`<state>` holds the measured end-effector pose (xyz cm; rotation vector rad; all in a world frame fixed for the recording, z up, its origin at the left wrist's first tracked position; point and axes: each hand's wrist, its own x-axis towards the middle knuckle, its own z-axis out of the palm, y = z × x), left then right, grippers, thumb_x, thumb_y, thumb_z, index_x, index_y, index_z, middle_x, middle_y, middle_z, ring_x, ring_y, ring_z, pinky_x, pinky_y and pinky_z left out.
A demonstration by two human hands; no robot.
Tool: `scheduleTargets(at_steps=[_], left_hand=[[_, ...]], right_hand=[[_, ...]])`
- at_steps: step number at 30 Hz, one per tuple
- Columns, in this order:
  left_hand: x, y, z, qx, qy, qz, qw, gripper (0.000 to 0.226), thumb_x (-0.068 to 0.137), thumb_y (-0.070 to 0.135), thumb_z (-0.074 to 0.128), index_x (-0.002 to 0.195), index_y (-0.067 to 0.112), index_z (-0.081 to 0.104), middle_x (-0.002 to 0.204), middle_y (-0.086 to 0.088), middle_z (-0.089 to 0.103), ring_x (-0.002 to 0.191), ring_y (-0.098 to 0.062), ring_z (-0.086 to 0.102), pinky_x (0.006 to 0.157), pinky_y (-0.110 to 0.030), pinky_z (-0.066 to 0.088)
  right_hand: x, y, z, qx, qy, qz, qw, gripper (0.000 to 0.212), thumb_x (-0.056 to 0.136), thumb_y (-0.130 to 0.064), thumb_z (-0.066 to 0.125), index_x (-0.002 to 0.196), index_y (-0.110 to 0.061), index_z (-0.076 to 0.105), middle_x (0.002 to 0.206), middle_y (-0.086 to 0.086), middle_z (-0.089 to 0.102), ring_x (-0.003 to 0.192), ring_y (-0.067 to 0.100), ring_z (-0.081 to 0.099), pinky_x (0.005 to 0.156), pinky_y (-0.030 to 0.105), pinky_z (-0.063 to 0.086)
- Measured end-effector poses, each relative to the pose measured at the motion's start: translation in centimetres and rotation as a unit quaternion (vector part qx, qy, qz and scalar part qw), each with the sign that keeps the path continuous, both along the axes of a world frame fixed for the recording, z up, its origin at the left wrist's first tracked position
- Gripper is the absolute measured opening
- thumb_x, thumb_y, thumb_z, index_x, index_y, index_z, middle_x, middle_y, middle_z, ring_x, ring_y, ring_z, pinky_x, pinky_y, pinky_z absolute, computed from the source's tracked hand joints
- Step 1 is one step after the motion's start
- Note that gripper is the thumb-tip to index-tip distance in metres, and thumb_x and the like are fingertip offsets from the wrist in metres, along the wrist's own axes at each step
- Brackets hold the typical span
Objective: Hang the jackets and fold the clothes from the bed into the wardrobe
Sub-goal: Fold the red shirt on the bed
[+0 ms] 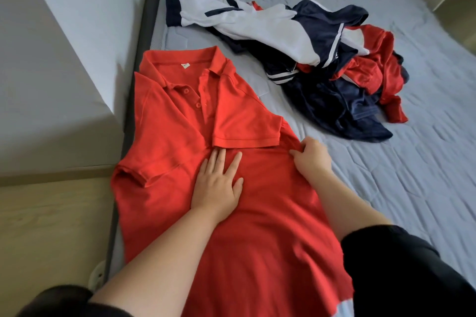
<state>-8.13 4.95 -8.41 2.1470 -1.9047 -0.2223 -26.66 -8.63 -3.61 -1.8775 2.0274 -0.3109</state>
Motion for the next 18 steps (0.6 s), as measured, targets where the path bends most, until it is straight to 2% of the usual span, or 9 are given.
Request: scheduleTargets(at_steps=[2, 5, 7, 9, 11, 13, 15, 17, 18], left_hand=[[0.0, 0.7, 0.0, 0.033, -0.03, -0.013, 0.999, 0.063, 0.096, 0.051, 0.027, 0.152, 0.033, 0.005, 0.161, -0.009, 0.001, 0.147, -0.023, 0.002, 0.117, -0.04, 0.005], [-0.6, 2.3, 0.4, 0.081, -0.034, -0.004, 0.996, 0.064, 0.096, 0.053, 0.025, 0.152, 0.033, -0.002, 0.16, -0.006, -0.008, 0.147, -0.022, -0.007, 0.117, -0.041, 0.0], [-1.4, 3.4, 0.9, 0.106, -0.021, 0.009, 0.994, 0.064, 0.097, 0.053, 0.023, 0.152, 0.033, -0.003, 0.16, -0.007, -0.01, 0.147, -0.022, -0.009, 0.117, -0.042, -0.001], [-2.6, 4.8, 1.2, 0.125, -0.006, 0.007, 0.992, 0.064, 0.096, 0.056, 0.022, 0.152, 0.034, -0.002, 0.16, -0.007, -0.011, 0.147, -0.023, -0.01, 0.117, -0.044, -0.002], [-3.9, 6.1, 1.6, 0.132, -0.008, -0.01, 0.991, 0.065, 0.096, 0.058, 0.022, 0.152, 0.035, -0.001, 0.16, -0.007, -0.01, 0.147, -0.024, -0.01, 0.117, -0.046, -0.002], [-4.7, 7.0, 2.1, 0.134, -0.011, -0.033, 0.99, 0.064, 0.096, 0.058, 0.022, 0.151, 0.036, 0.0, 0.16, -0.005, -0.01, 0.147, -0.025, -0.01, 0.116, -0.047, -0.001], [-5.0, 7.9, 2.4, 0.137, -0.022, -0.064, 0.988, 0.063, 0.096, 0.058, 0.024, 0.151, 0.037, 0.0, 0.16, -0.002, -0.011, 0.147, -0.025, -0.011, 0.116, -0.048, -0.001], [-5.3, 9.0, 2.7, 0.135, -0.045, -0.092, 0.986, 0.065, 0.095, 0.058, 0.027, 0.151, 0.038, 0.0, 0.16, 0.0, -0.011, 0.147, -0.024, -0.012, 0.116, -0.049, 0.0], [-5.5, 9.6, 2.8, 0.135, -0.053, -0.099, 0.984, 0.067, 0.094, 0.058, 0.03, 0.151, 0.037, 0.0, 0.16, 0.0, -0.011, 0.147, -0.024, -0.012, 0.116, -0.049, 0.0]], right_hand=[[-0.7, 1.3, 0.2, -0.035, -0.02, -0.058, 0.997, 0.02, 0.089, -0.028, 0.061, 0.092, -0.009, 0.058, 0.099, 0.016, 0.066, 0.098, 0.035, 0.059, 0.072, 0.034, 0.04], [-2.5, 3.1, 0.0, 0.019, -0.048, -0.078, 0.996, 0.038, 0.096, -0.033, 0.048, 0.086, 0.0, 0.063, 0.101, 0.025, 0.065, 0.1, 0.038, 0.06, 0.077, 0.036, 0.042], [-4.1, 4.1, 0.6, 0.052, -0.069, -0.088, 0.992, 0.05, 0.098, -0.04, 0.04, 0.076, 0.0, 0.062, 0.093, 0.024, 0.064, 0.095, 0.037, 0.06, 0.077, 0.036, 0.041], [-5.7, 5.1, 1.0, 0.083, -0.084, -0.093, 0.989, 0.058, 0.097, -0.048, 0.036, 0.068, -0.003, 0.059, 0.08, 0.017, 0.061, 0.084, 0.032, 0.059, 0.073, 0.035, 0.039], [-6.9, 6.5, 1.3, 0.107, -0.091, -0.06, 0.988, 0.056, 0.095, -0.049, 0.042, 0.057, -0.008, 0.052, 0.061, 0.009, 0.055, 0.069, 0.027, 0.055, 0.062, 0.034, 0.036], [-7.9, 8.0, 1.6, 0.118, -0.085, -0.007, 0.989, 0.044, 0.092, -0.04, 0.055, 0.059, -0.012, 0.053, 0.052, 0.003, 0.049, 0.063, 0.025, 0.053, 0.054, 0.033, 0.029], [-9.0, 9.3, 1.8, 0.052, -0.063, 0.0, 0.997, 0.03, 0.088, -0.029, 0.064, 0.066, -0.011, 0.056, 0.057, 0.003, 0.053, 0.068, 0.028, 0.055, 0.056, 0.032, 0.028], [-9.8, 10.5, 2.3, -0.082, -0.032, -0.027, 0.996, 0.015, 0.085, -0.018, 0.065, 0.076, -0.007, 0.059, 0.073, 0.011, 0.061, 0.079, 0.034, 0.057, 0.062, 0.033, 0.032], [-10.0, 11.2, 2.4, -0.131, -0.015, -0.008, 0.991, 0.009, 0.082, -0.01, 0.065, 0.079, -0.005, 0.058, 0.08, 0.015, 0.062, 0.083, 0.036, 0.056, 0.065, 0.036, 0.034]])
